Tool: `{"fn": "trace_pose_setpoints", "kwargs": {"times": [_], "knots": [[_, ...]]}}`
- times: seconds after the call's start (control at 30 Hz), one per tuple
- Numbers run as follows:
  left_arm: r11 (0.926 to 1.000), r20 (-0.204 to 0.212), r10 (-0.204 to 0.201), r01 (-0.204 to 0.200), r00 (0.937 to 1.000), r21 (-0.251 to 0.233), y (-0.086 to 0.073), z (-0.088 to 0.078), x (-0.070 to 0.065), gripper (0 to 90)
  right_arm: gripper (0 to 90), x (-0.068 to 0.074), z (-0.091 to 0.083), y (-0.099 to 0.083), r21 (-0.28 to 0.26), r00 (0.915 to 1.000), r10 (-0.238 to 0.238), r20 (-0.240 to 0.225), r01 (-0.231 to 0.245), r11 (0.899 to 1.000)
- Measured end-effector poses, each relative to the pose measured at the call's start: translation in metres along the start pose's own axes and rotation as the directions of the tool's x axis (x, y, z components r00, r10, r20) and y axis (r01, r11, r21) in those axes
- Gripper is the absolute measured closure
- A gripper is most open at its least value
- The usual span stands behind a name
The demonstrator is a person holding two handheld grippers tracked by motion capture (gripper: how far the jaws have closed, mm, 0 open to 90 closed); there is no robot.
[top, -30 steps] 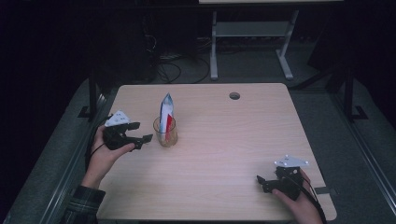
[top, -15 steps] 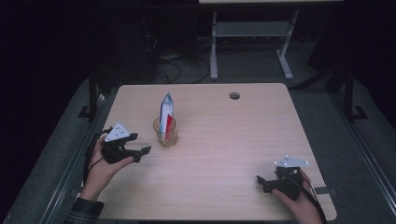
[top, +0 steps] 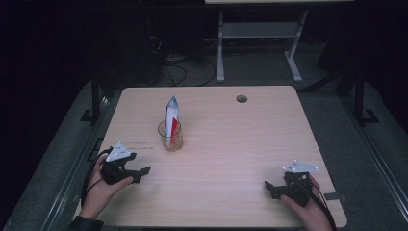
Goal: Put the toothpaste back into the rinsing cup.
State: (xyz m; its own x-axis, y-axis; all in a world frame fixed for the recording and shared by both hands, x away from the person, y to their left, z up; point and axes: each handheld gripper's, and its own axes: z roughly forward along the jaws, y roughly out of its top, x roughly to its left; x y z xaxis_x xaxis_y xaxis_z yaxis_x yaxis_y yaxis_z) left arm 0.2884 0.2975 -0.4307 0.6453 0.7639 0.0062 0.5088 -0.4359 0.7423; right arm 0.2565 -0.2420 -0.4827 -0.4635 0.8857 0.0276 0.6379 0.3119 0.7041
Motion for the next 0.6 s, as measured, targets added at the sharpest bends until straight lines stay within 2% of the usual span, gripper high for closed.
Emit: {"fn": "trace_pose_setpoints", "kwargs": {"times": [0.27,0.47,0.6], "knots": [[0.9985,-0.017,-0.030,0.031,0.9994,0.046,-0.021,0.004,-0.001,20.6,2.6,0.000,0.000,0.000,0.000,1.0000,0.000,0.000,0.000,1.000],[0.9963,-0.047,-0.022,0.026,0.9987,0.082,-0.033,0.007,-0.001,20.6,2.6,0.000,0.000,0.000,0.000,1.0000,0.000,0.000,0.000,1.000],[0.9961,-0.058,-0.024,0.029,0.9980,0.084,-0.039,0.009,-0.001,20.7,2.6,0.000,0.000,0.000,0.000,1.0000,0.000,0.000,0.000,1.000]]}}
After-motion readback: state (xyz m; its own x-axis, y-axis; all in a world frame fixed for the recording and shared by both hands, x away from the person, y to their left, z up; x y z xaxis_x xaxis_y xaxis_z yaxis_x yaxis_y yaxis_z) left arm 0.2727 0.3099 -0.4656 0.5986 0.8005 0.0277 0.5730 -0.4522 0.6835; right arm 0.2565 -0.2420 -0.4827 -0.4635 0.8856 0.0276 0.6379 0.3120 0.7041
